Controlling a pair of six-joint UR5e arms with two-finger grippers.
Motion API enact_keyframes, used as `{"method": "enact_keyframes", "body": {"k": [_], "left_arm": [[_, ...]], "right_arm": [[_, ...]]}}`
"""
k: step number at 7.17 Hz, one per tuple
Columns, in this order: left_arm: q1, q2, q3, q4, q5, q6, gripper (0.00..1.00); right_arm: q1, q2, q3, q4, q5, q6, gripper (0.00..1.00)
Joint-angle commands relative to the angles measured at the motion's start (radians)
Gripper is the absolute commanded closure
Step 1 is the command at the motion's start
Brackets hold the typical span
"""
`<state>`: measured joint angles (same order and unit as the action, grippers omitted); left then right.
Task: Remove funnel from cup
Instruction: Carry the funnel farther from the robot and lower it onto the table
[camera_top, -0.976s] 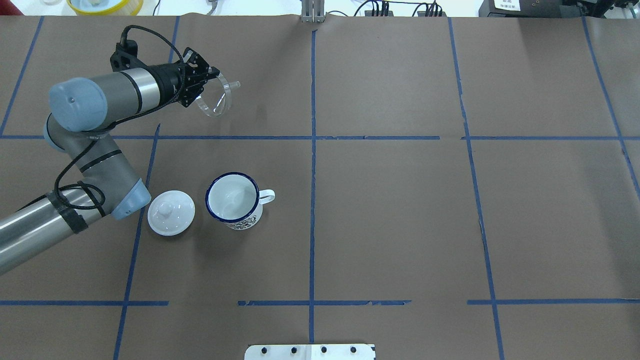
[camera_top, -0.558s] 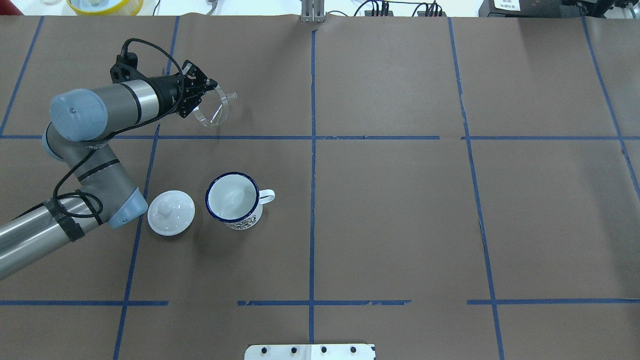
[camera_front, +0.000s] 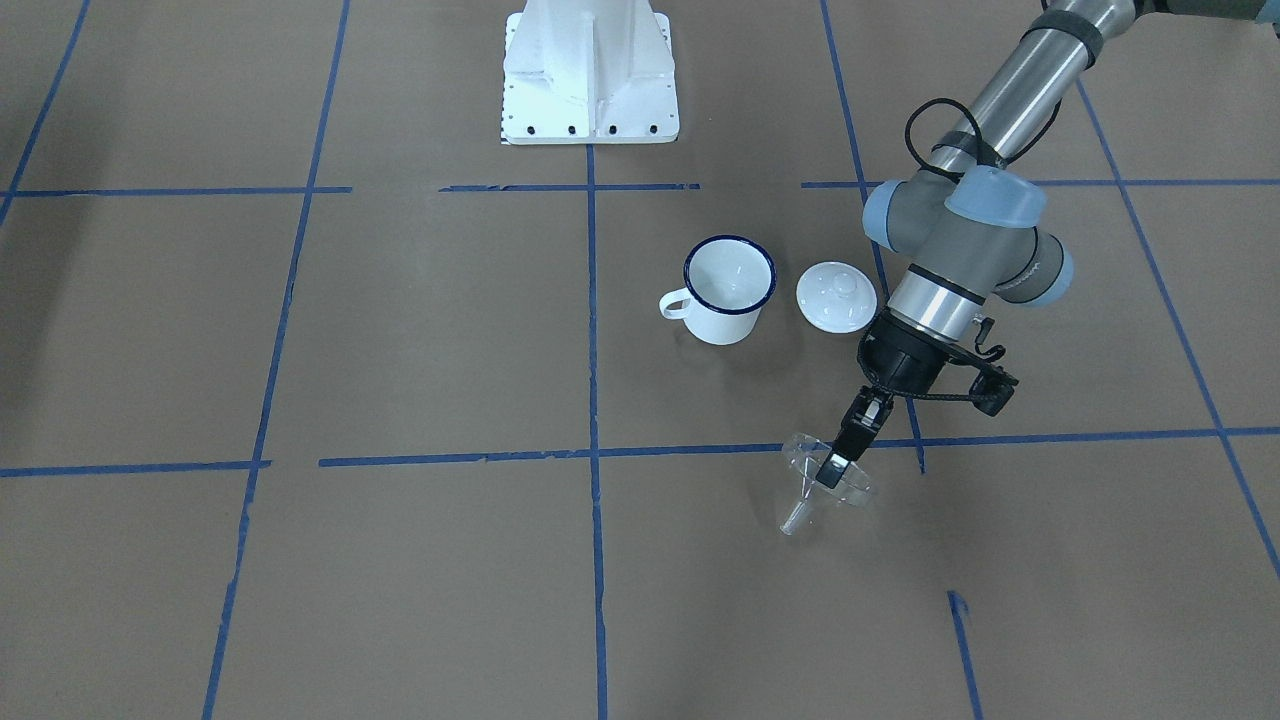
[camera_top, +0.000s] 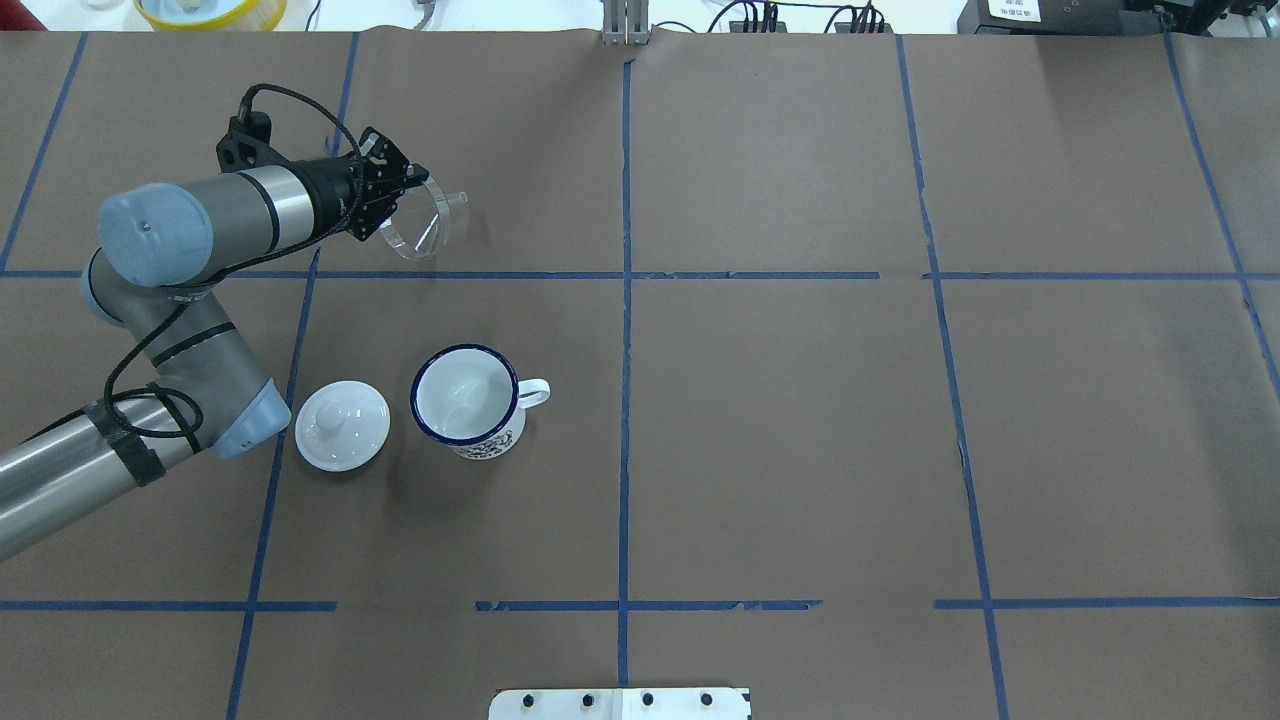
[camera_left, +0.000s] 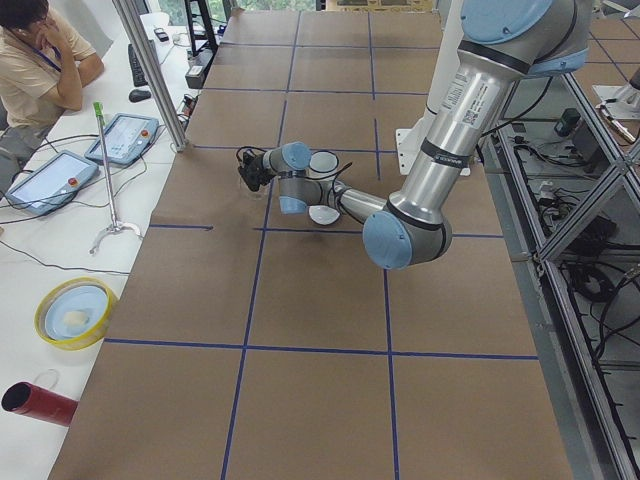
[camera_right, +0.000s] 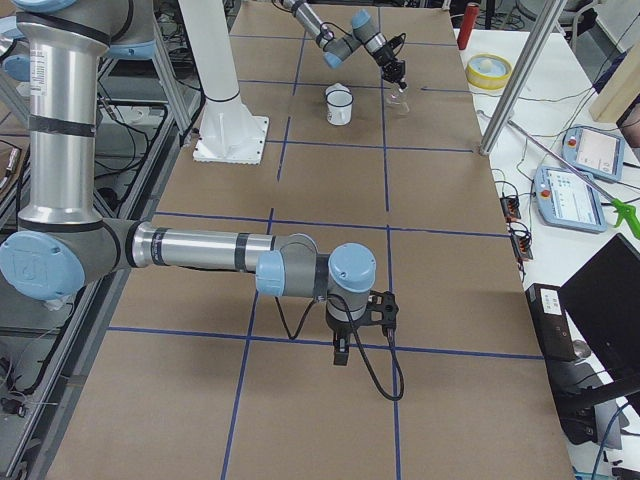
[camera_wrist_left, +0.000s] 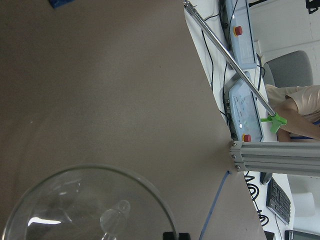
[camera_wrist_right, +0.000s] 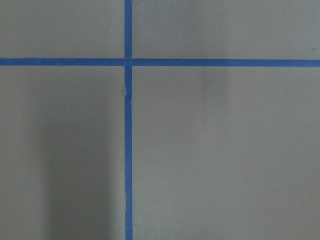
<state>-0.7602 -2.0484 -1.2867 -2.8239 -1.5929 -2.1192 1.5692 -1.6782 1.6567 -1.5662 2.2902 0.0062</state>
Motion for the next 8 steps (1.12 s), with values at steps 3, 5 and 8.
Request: {"method": "enact_keyframes", "body": {"k": [3, 5, 8], "left_arm": [[-0.010, -0.007, 0.052, -0.045, 0.045, -0.002, 1.00], [-0.008, -0.024, 0.084, -0.046, 0.045, -0.002, 1.00], [-0.013, -0.024, 0.083, -0.055, 0.047, -0.001, 0.00]], "right_arm": [[0.000, 0.000, -0.002, 0.000, 0.000, 0.000, 0.00], [0.000, 0.000, -0.002, 0.000, 0.000, 0.000, 0.00], [0.000, 0.000, 0.000, 0.000, 0.000, 0.000, 0.00]]}}
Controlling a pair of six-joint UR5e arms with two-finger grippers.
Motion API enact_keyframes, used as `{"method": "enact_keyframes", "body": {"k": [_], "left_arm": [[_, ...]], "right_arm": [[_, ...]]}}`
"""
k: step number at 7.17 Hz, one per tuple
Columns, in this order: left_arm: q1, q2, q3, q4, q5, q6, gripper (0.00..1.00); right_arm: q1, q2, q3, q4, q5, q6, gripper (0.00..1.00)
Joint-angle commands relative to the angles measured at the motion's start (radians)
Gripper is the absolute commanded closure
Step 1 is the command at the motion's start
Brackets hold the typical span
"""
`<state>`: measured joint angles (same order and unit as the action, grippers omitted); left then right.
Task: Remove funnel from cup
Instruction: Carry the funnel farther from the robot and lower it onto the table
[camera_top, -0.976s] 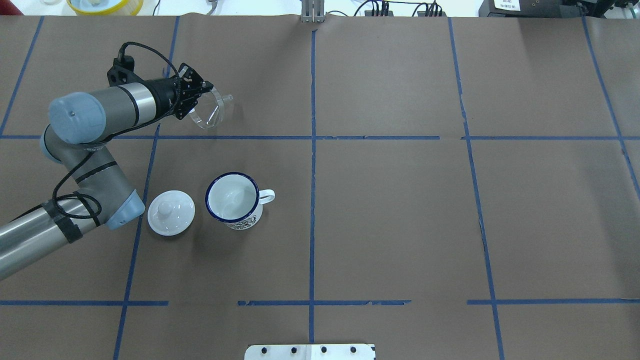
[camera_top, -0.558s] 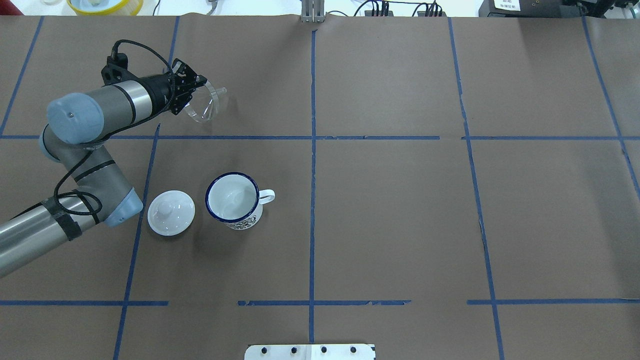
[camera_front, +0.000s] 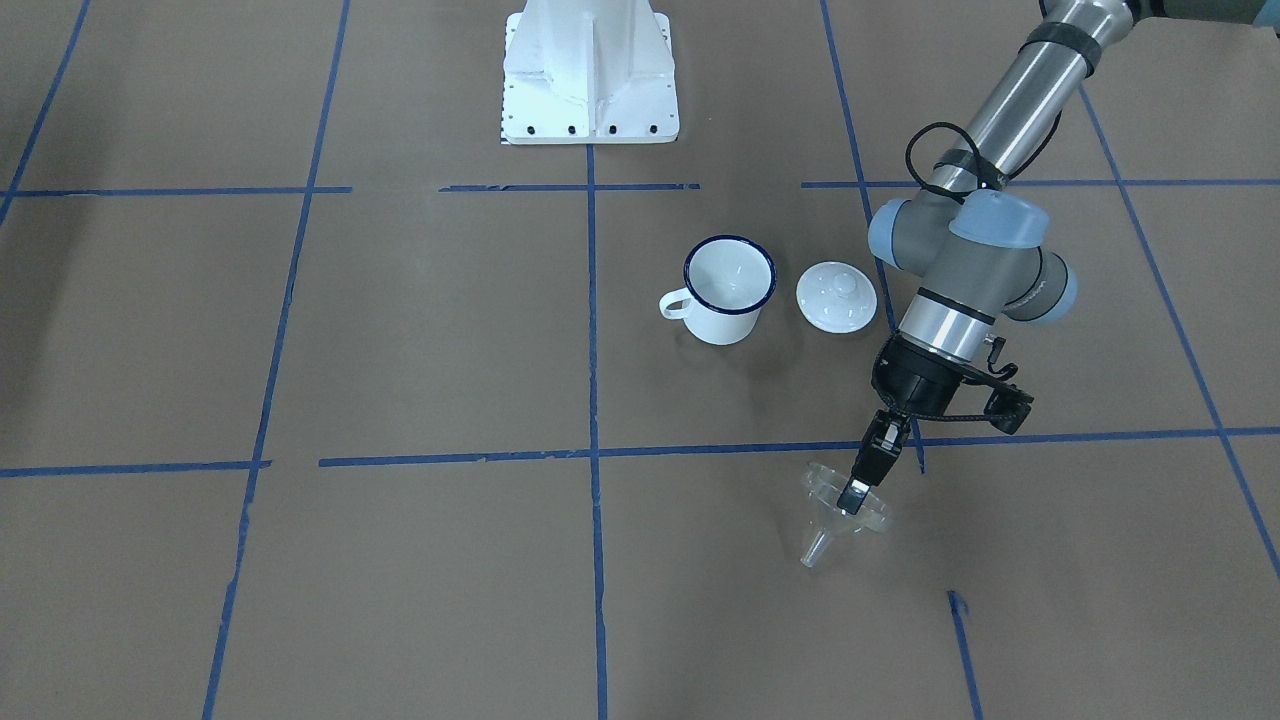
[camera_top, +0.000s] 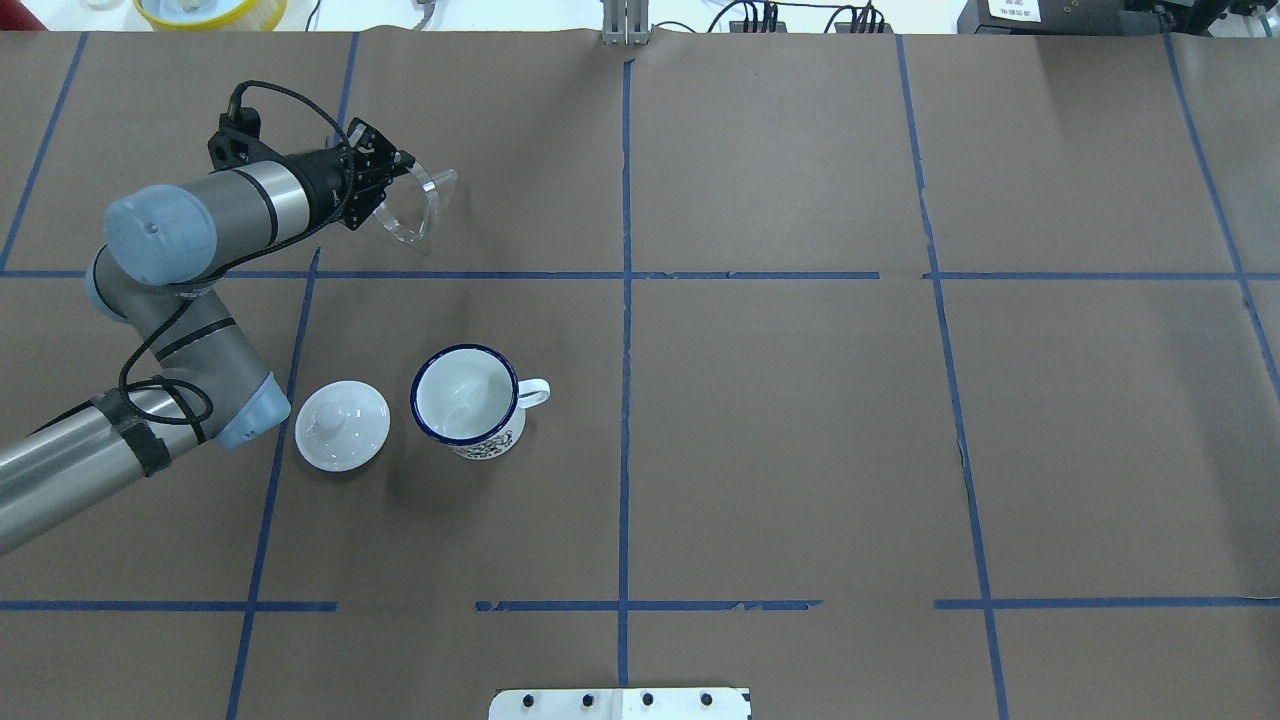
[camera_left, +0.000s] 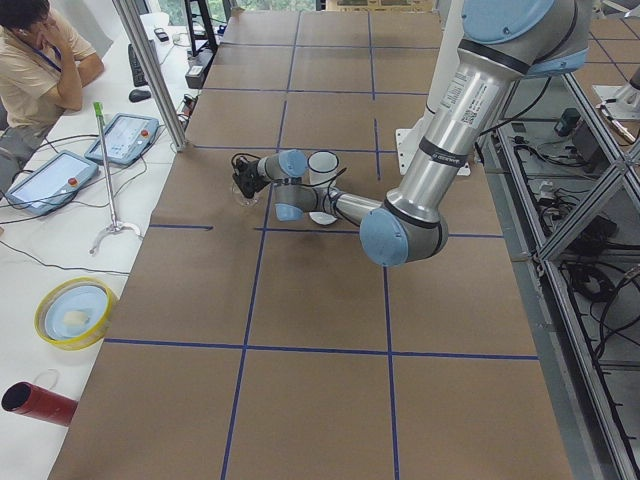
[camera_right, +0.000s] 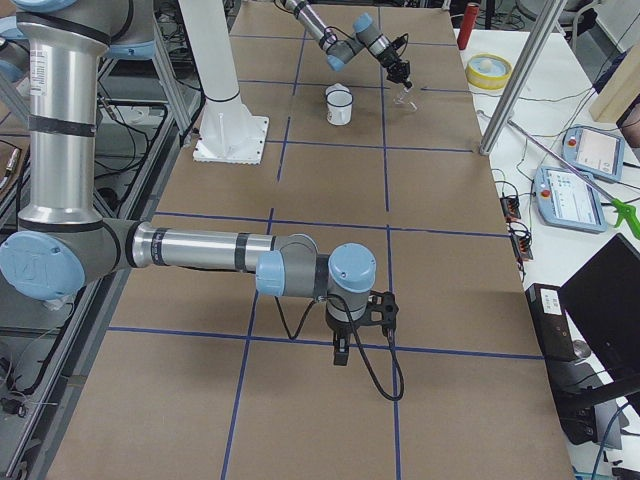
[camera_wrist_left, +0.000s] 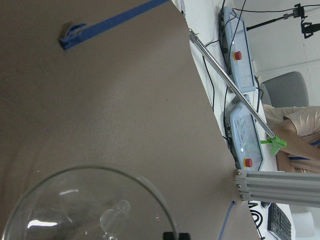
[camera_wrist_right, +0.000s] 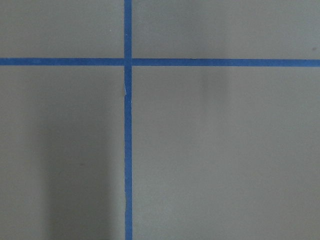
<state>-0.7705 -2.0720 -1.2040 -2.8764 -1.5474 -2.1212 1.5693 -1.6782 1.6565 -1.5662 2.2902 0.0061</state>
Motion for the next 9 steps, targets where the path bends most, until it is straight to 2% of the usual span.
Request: {"method": "enact_keyframes", "body": {"k": [1, 3, 4, 5, 6, 7, 8, 9], "left_arm": [[-0.004, 0.000, -0.002, -0.001, 0.000, 0.001, 0.00], [-0.007, 0.013, -0.056, 0.020, -0.023, 0.017, 0.00], [-0.007, 0.041, -0.131, 0.122, -0.098, 0.020, 0.01], [-0.009, 0.061, -0.214, 0.281, -0.199, 0.055, 0.02], [-0.010, 0.065, -0.295, 0.430, -0.215, 0.101, 0.02], [-0.009, 0.079, -0.399, 0.624, -0.232, 0.139, 0.06], [-0.006, 0.076, -0.511, 0.886, -0.303, 0.232, 0.06], [-0.009, 0.076, -0.595, 1.043, -0.310, 0.289, 0.06]], "right_arm": [[0.000, 0.000, 0.000, 0.000, 0.000, 0.000, 0.00], [0.000, 0.000, 0.000, 0.000, 0.000, 0.000, 0.00], [0.000, 0.000, 0.000, 0.000, 0.000, 0.000, 0.00], [0.000, 0.000, 0.000, 0.000, 0.000, 0.000, 0.00], [0.000, 0.000, 0.000, 0.000, 0.000, 0.000, 0.00], [0.000, 0.000, 0.000, 0.000, 0.000, 0.000, 0.00], [0.000, 0.000, 0.000, 0.000, 0.000, 0.000, 0.00], [0.000, 0.000, 0.000, 0.000, 0.000, 0.000, 0.00]]}}
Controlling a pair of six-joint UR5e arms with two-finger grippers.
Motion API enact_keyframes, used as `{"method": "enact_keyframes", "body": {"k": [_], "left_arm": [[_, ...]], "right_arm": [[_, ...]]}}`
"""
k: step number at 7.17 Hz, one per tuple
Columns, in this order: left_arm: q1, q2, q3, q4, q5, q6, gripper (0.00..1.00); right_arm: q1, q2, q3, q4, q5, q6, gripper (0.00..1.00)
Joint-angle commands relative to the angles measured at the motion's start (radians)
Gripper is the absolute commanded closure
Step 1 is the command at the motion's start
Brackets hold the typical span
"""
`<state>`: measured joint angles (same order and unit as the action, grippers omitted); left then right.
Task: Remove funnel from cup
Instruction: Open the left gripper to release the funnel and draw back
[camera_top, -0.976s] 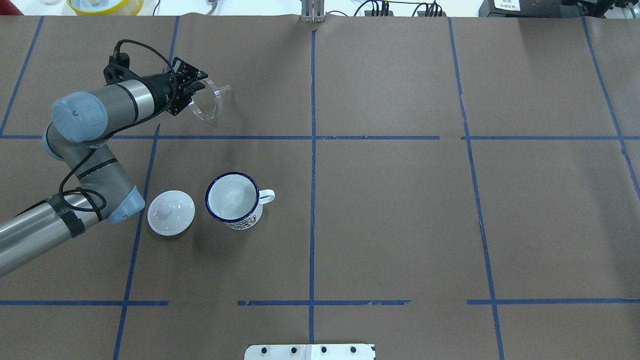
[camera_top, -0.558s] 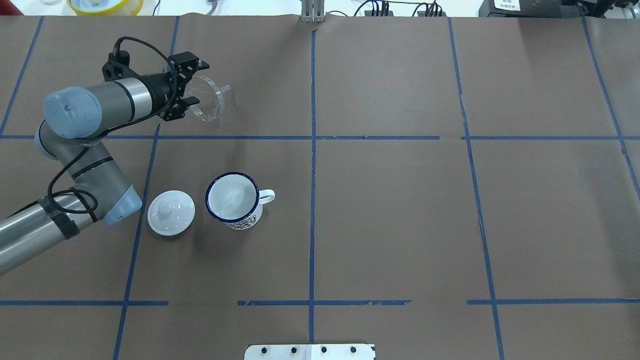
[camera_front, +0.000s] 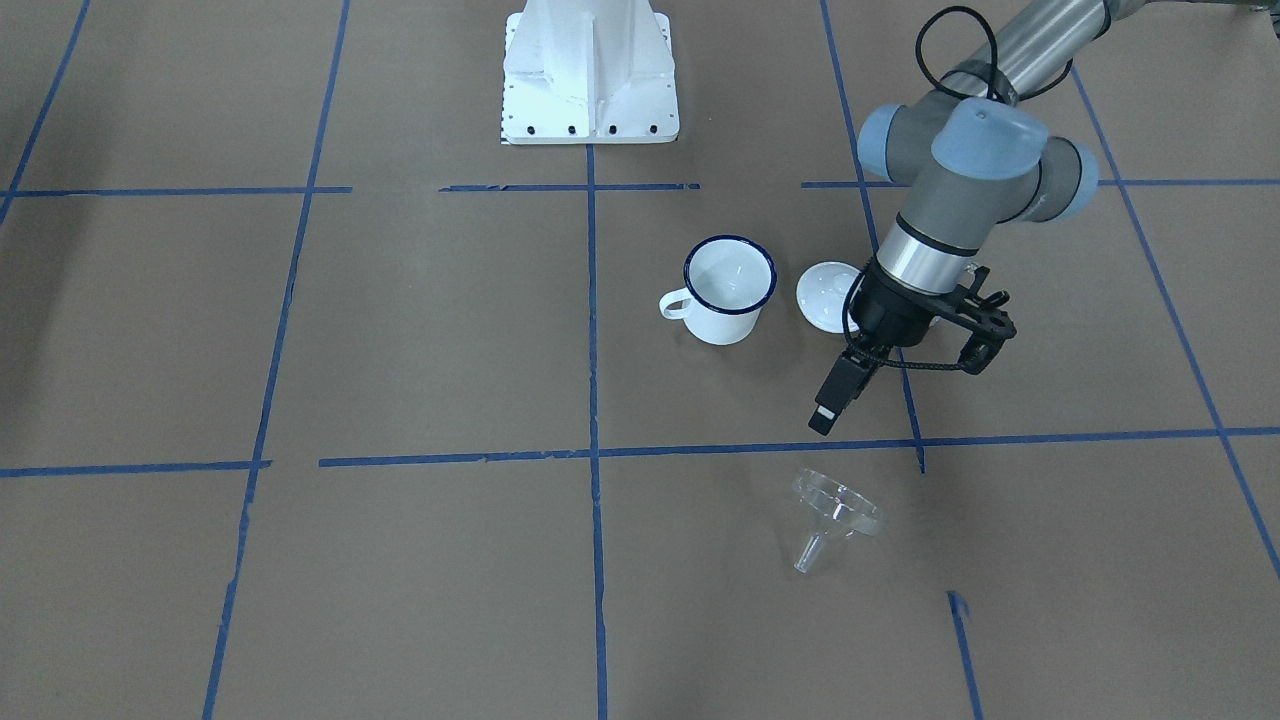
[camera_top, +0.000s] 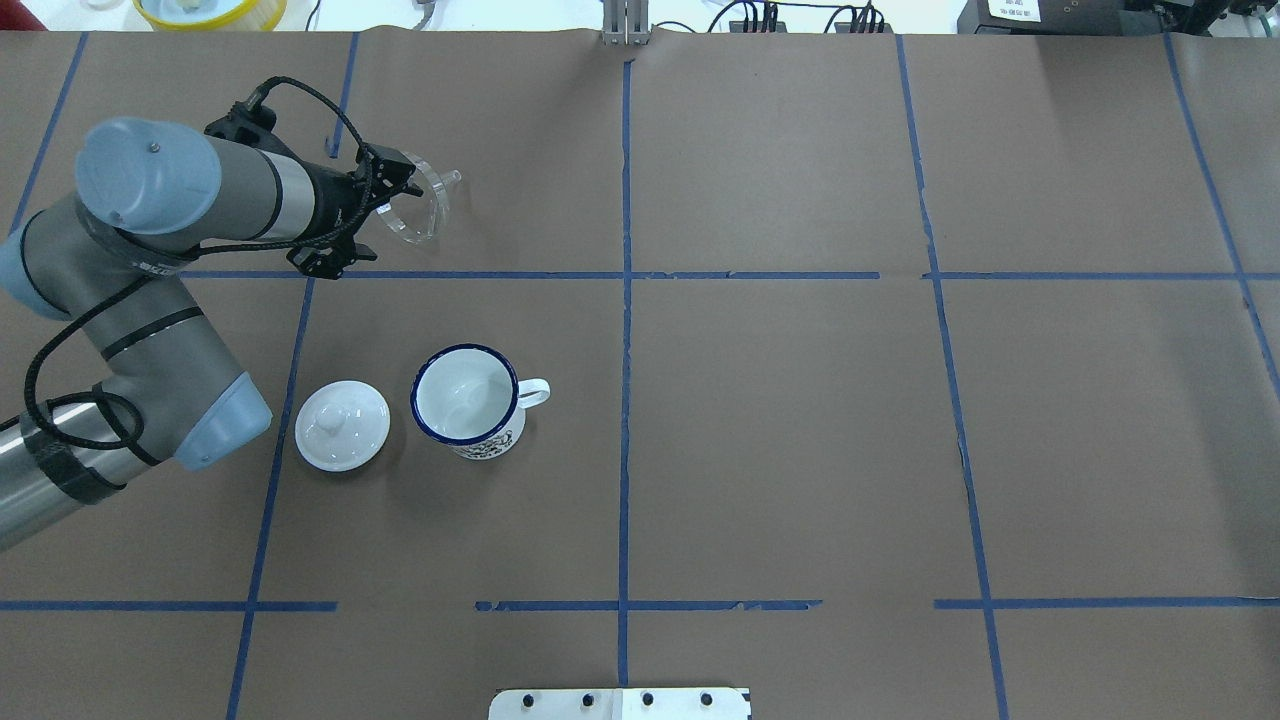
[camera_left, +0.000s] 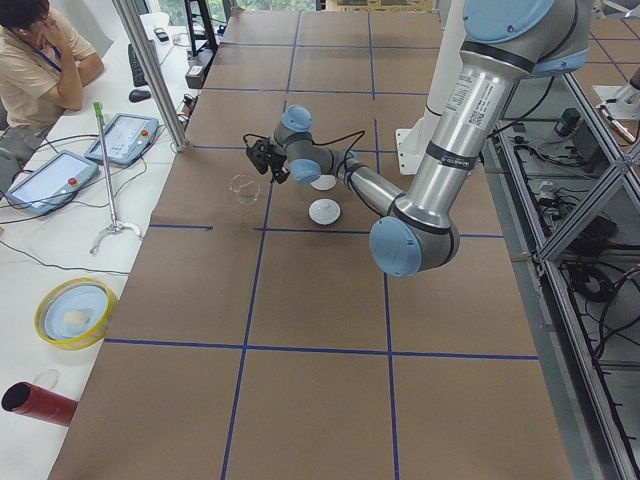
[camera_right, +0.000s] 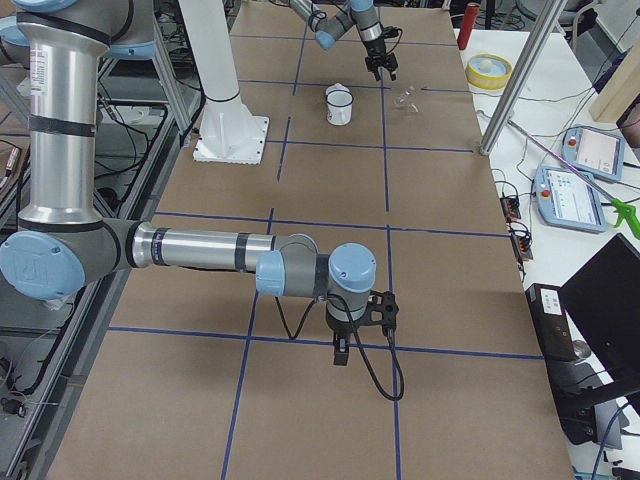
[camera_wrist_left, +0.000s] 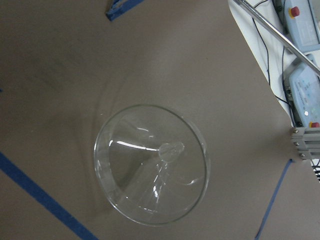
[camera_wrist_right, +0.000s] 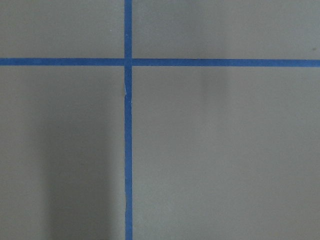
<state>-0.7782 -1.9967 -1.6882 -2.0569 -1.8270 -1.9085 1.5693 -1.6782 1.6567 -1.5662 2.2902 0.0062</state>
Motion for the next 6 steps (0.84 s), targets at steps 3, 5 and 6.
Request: {"method": "enact_keyframes", "body": {"k": [3, 5, 6], "left_arm": [[0.060, 0.071, -0.238, 0.485, -0.034, 0.174, 0.06], [0.101, 0.140, -0.254, 0.500, -0.038, 0.181, 0.05], [0.112, 0.159, -0.248, 0.457, -0.040, 0.171, 0.05]], "right_arm": [[0.000, 0.000, 0.000, 0.000, 0.000, 0.000, 0.00], [0.000, 0.000, 0.000, 0.000, 0.000, 0.000, 0.00], [0.000, 0.000, 0.000, 0.000, 0.000, 0.000, 0.00]]}}
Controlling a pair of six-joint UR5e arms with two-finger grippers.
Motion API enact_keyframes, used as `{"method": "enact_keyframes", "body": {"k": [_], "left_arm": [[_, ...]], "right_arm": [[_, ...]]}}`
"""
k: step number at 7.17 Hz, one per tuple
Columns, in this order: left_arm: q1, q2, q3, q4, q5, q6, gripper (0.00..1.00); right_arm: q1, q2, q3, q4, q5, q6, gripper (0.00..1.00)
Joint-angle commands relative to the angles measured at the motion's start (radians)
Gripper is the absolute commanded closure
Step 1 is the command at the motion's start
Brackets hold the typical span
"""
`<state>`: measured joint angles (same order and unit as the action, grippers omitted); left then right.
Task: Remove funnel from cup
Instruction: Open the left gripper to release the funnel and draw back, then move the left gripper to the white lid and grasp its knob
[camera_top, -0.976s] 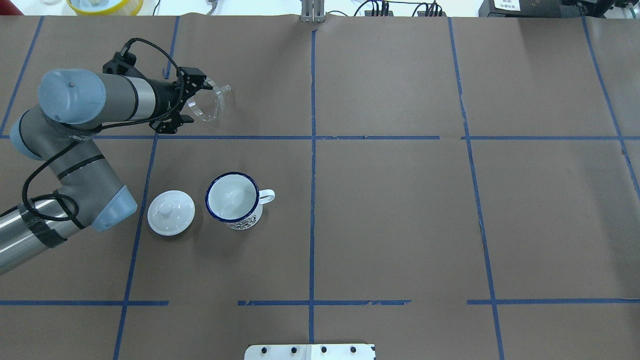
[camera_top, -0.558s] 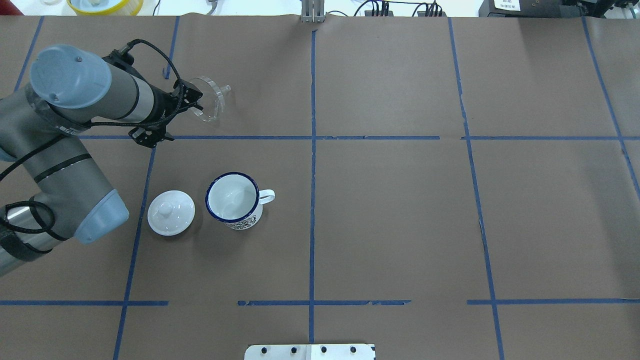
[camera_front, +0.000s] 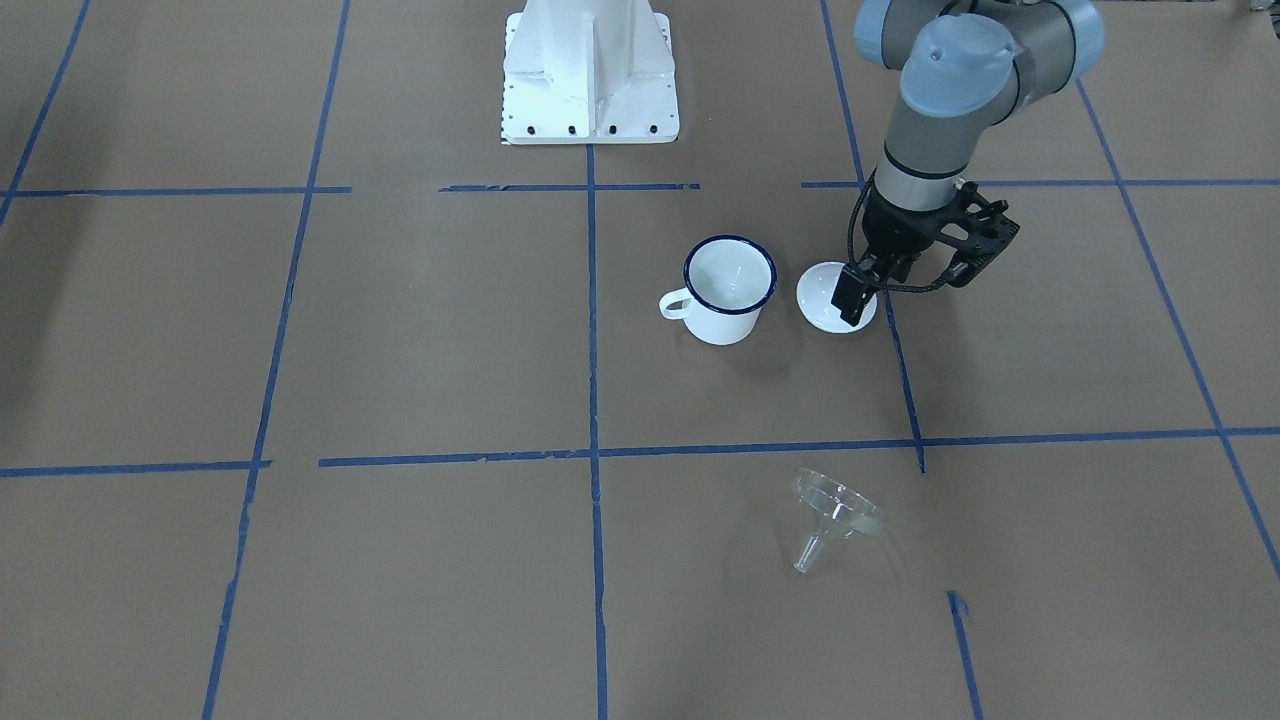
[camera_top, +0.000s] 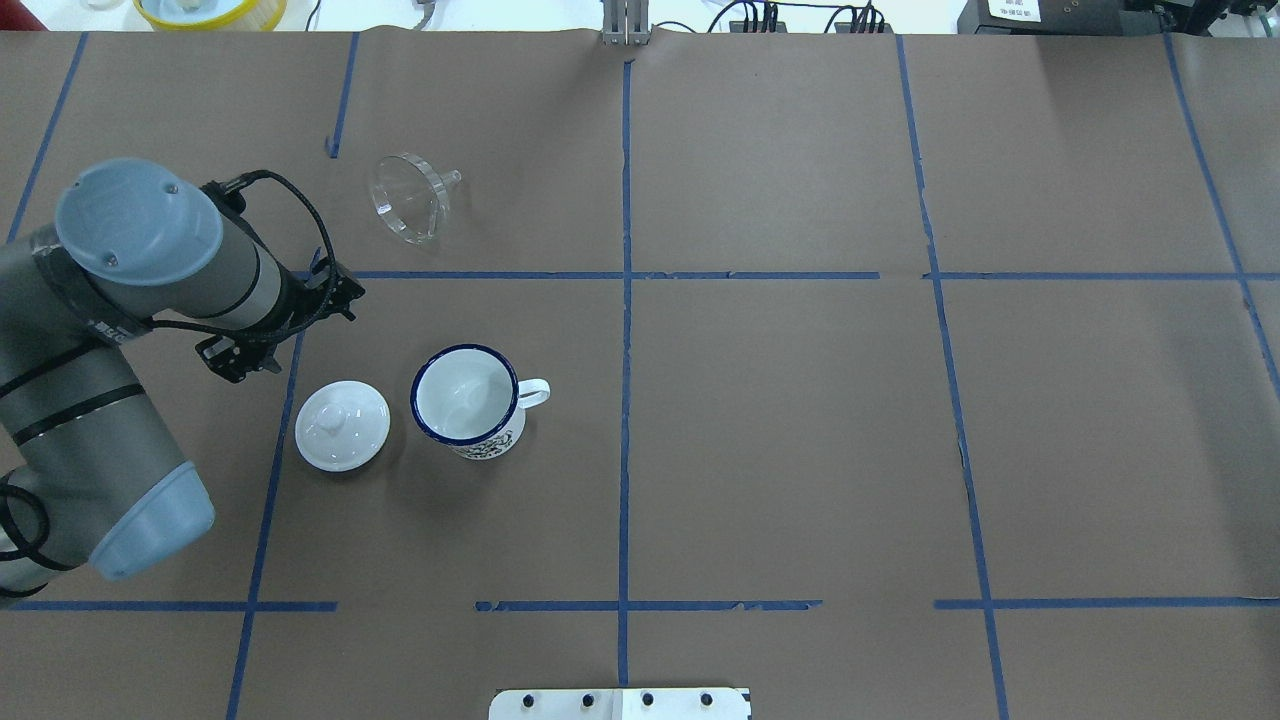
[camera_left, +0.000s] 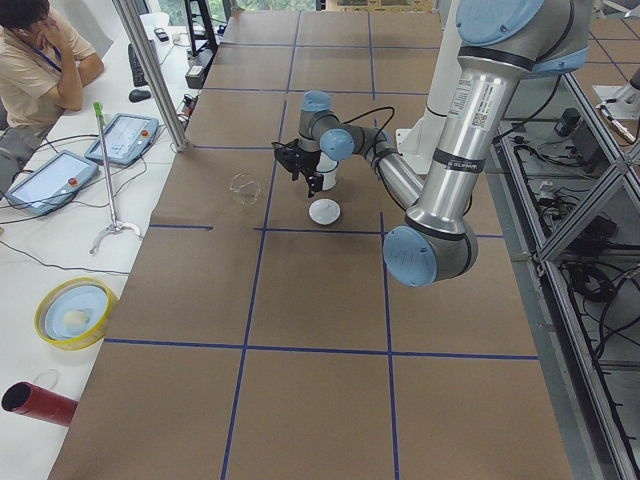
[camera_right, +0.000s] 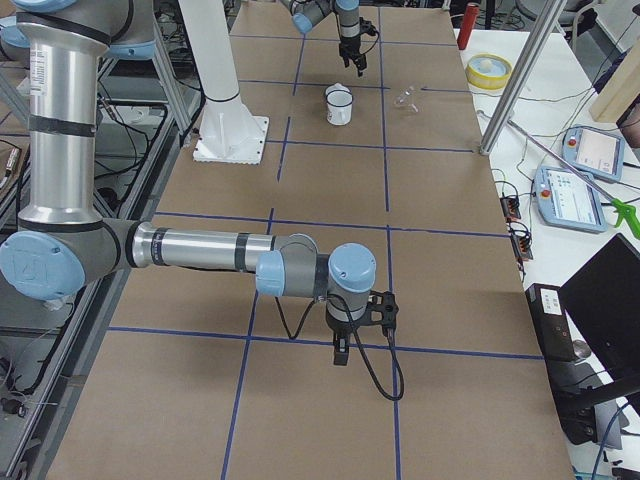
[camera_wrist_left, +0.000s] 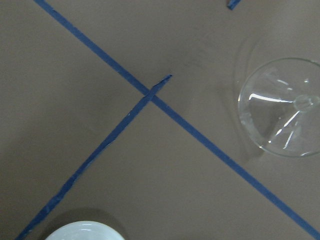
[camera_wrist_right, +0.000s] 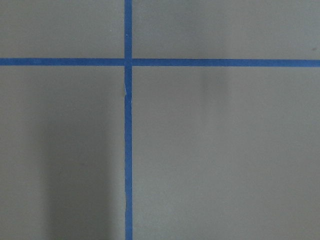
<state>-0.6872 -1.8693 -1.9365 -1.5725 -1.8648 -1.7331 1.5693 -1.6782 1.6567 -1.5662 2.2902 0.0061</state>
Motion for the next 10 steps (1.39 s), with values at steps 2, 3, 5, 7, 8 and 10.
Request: {"method": "enact_keyframes", "body": {"k": [2, 3, 5, 7, 8, 10], "left_arm": [[0.079, 0.039, 0.042, -0.122, -0.017, -0.041, 0.05], [0.083, 0.039, 0.054, -0.147, -0.020, -0.040, 0.05], [0.098, 0.061, 0.068, -0.150, -0.021, -0.042, 0.07], [0.098, 0.061, 0.064, -0.149, -0.024, -0.052, 0.42], [0.098, 0.061, 0.063, -0.149, -0.024, -0.054, 0.76], [0.098, 0.056, 0.051, -0.144, -0.037, -0.089, 1.00]], "right_arm": [[0.000, 0.000, 0.000, 0.000, 0.000, 0.000, 0.00], [0.000, 0.000, 0.000, 0.000, 0.000, 0.000, 0.00], [0.000, 0.000, 0.000, 0.000, 0.000, 0.000, 0.00], [0.000, 0.000, 0.000, 0.000, 0.000, 0.000, 0.00], [0.000, 0.000, 0.000, 0.000, 0.000, 0.000, 0.00], [0.000, 0.000, 0.000, 0.000, 0.000, 0.000, 0.00]]}}
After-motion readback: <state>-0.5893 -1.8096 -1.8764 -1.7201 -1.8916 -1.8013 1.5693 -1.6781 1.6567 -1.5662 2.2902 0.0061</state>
